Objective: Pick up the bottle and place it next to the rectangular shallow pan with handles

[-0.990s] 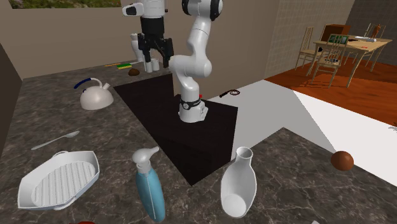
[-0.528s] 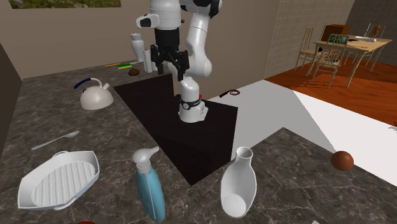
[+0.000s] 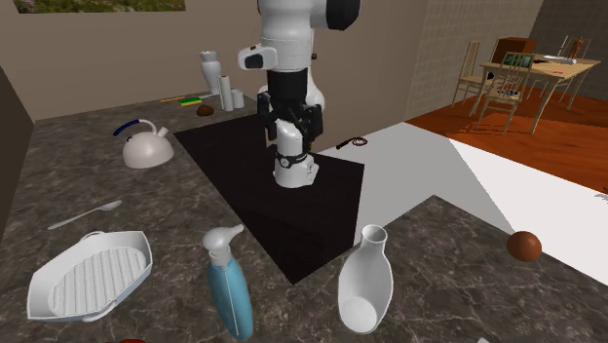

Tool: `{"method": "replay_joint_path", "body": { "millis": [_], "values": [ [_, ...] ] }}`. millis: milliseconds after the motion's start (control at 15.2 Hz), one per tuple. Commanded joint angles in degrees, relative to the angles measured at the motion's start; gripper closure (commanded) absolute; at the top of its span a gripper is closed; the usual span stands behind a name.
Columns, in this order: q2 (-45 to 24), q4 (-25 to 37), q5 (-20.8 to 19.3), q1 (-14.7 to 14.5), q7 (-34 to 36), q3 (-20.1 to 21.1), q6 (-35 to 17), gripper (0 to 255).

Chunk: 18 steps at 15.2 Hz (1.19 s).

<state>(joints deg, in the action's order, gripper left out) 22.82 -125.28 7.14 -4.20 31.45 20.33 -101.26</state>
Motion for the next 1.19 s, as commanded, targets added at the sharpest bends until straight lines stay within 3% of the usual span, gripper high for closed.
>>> {"method": "replay_joint_path", "body": {
  "millis": [0, 594, 1122],
  "values": [
    [-4.03, 2.39, -0.30, -0.12, 2.88, 2.09, -1.75, 0],
    [-22.83, 15.96, -6.45, -2.16, 16.64, 9.63, -6.17, 0],
    [-42.30, 34.32, -16.20, -9.13, 28.14, 11.34, -4.94, 0]
  ]
}}
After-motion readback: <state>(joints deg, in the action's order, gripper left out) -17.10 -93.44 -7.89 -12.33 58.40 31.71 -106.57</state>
